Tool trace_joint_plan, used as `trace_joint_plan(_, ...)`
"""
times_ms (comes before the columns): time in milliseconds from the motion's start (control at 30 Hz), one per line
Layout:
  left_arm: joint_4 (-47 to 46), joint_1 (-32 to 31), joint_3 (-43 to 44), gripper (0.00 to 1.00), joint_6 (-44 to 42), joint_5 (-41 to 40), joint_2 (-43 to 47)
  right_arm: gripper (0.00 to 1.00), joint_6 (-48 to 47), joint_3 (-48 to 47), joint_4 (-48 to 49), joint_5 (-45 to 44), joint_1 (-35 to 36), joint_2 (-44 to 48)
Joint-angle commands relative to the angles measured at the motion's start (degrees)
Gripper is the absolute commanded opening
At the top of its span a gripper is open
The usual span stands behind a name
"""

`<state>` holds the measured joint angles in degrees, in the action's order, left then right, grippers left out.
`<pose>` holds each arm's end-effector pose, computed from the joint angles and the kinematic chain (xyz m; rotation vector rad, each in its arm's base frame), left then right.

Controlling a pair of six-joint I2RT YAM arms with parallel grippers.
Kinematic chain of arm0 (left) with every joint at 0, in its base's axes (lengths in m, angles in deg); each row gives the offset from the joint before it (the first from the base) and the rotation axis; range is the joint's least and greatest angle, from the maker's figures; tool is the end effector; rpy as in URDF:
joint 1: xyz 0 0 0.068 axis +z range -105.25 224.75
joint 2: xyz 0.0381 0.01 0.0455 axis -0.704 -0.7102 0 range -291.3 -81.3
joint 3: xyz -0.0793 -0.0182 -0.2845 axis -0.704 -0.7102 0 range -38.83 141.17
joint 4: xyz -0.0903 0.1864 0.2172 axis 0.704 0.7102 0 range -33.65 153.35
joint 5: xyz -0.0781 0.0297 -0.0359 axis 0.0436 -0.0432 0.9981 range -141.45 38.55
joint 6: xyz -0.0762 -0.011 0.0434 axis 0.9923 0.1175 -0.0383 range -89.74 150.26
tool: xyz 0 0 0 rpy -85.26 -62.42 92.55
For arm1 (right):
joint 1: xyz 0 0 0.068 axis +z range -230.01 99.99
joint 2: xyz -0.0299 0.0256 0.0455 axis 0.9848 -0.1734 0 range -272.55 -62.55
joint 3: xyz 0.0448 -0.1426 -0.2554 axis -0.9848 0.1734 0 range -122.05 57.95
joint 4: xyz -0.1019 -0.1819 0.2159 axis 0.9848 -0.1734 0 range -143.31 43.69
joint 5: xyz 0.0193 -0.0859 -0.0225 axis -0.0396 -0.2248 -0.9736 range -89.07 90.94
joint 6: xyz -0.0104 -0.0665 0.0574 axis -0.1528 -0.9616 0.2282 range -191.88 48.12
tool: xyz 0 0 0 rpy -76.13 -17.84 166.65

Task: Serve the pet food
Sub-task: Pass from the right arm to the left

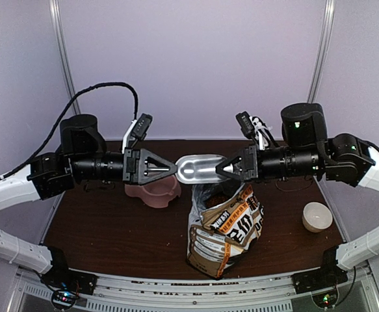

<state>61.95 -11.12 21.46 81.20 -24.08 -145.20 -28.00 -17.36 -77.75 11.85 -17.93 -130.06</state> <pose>0.1522 -0.2888 0.3908 0.5086 2.0151 -1.6857 0.1384 0.2928 0.4170 -0.4951 2.2011 1.3051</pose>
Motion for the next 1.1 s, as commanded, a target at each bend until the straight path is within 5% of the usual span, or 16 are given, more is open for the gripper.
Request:
trace_joint_plan(0, -6.2, 0.1, -0.3, 0.39, 1.1, 1.9, 2.4, 0.00, 0.1, 1.3, -2.6, -4.3, -0.4, 0.2)
trace_joint_plan(733, -9.5, 0.2, -2.7, 0.00, 4.9, 3.4, 3.3, 0.00, -0.9, 3.5, -1.4, -3.3, -0.4, 0.6)
trace_joint_plan(1000, -6.9, 0.2, -1.8, 0.00, 4.2, 3.8, 2.1, 0.00, -1.6, 4.4, 0.5, -2.5, -0.5, 0.0)
trace_joint_plan(1067, -6.8, 0.2, -1.6, 0.00, 4.2, 3.0, 2.3, 0.08, -1.6, 5.0, 1.5, -2.3, -0.5, 0.4)
